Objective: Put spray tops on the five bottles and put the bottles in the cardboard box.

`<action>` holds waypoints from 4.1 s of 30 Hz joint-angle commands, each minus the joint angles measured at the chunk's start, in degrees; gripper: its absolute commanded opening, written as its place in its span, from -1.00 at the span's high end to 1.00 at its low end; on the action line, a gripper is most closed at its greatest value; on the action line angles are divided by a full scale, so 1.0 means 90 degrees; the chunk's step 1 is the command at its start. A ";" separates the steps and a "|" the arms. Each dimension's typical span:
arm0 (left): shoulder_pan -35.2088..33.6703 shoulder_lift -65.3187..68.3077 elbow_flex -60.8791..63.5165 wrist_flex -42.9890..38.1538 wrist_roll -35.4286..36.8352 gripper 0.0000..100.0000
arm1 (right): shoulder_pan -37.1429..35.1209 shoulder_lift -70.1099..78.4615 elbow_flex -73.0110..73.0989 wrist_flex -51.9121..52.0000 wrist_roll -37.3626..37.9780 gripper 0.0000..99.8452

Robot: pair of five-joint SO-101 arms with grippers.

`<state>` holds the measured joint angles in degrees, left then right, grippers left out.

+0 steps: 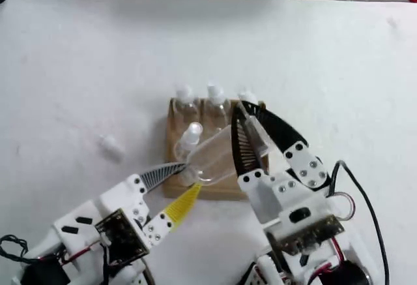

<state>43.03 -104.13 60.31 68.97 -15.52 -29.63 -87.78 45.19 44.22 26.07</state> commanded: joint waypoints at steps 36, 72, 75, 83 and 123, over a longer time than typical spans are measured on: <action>0.0034 -0.0093 -0.0879 -0.0244 -0.0059 0.96 | 0.0200 -0.1099 0.1973 0.0513 0.0322 0.97; 0.1265 -0.0034 -0.1700 -0.0899 0.0127 0.96 | 0.0669 -0.1705 -0.0244 0.1685 0.0567 0.97; 0.1265 0.0249 -0.1739 -0.0899 0.0137 0.96 | 0.0982 -0.1665 -0.0127 0.1714 0.0488 0.97; 0.1265 0.0737 -0.1739 -0.1377 0.0137 0.96 | 0.0679 -0.1705 0.0625 0.1900 -0.0205 0.97; -0.0161 0.4342 -0.0498 -0.5011 0.2198 0.96 | 0.5260 -0.1705 0.5470 -0.2017 -0.2120 0.97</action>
<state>43.65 -72.31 56.18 28.70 3.91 16.97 -102.37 91.25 32.88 6.20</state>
